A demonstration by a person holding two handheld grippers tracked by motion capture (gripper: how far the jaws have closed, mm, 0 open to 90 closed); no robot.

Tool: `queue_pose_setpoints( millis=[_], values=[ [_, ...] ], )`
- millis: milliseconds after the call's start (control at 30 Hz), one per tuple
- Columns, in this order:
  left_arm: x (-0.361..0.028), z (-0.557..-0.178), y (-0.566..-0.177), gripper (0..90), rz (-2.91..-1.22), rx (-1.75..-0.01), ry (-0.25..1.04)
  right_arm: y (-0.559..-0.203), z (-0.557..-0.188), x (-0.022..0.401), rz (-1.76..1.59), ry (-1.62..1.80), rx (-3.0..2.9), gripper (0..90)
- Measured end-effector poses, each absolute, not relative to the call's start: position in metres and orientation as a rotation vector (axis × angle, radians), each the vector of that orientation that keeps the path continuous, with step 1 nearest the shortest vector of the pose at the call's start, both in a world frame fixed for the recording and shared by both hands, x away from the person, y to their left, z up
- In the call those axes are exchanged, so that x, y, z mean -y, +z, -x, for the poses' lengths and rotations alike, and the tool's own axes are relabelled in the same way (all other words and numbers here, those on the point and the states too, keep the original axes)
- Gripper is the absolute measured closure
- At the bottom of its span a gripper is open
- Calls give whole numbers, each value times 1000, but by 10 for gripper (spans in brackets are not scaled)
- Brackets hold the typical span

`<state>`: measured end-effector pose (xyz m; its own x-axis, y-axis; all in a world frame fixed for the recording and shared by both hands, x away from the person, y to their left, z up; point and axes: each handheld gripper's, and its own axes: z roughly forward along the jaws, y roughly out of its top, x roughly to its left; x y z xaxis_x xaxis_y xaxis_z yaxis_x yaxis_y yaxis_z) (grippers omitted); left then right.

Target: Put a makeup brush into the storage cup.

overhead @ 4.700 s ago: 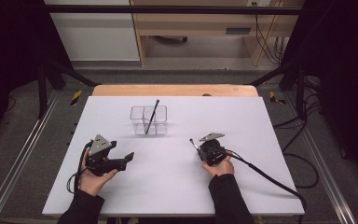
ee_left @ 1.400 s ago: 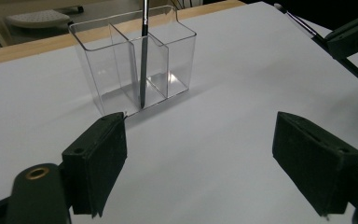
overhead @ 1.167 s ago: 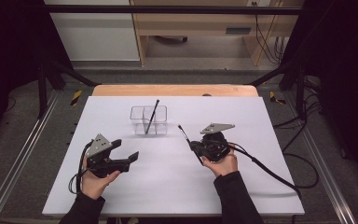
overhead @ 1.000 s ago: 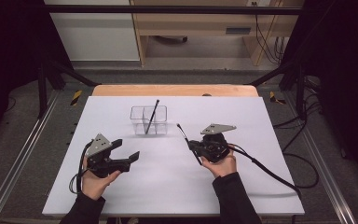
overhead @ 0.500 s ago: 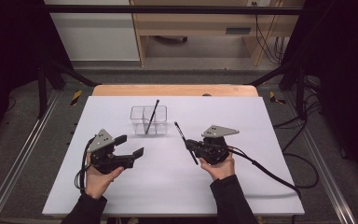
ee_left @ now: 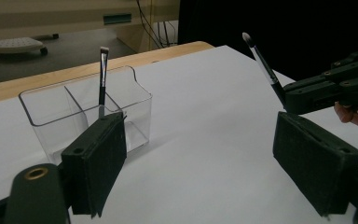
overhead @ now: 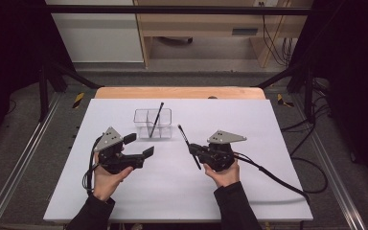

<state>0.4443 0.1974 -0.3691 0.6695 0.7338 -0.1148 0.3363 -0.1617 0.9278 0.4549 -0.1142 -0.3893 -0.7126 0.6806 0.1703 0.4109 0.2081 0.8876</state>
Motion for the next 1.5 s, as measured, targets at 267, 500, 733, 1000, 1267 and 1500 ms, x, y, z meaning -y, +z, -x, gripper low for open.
queue_pose_setpoints(
  millis=[267,500,733,1000,1267,1500],
  values=[
    [-188,-447,-365,162,-1735,-849,418,-391,-453,113,-1029,1521,-2209,844],
    [-174,-450,-362,163,-1718,-837,397,-391,-452,112,-1026,1541,-2205,844],
    [-163,-453,-358,163,-1705,-824,385,-393,-452,110,-1027,1560,-2205,845],
    [-154,-457,-358,164,-1692,-827,368,-393,-452,109,-1016,1585,-2195,845],
    [-143,-461,-359,168,-1686,-832,342,-394,-452,108,-1007,1593,-2194,845],
    [-133,-464,-363,182,-1699,-832,327,-395,-451,107,-1001,1603,-2189,844]
  ],
)
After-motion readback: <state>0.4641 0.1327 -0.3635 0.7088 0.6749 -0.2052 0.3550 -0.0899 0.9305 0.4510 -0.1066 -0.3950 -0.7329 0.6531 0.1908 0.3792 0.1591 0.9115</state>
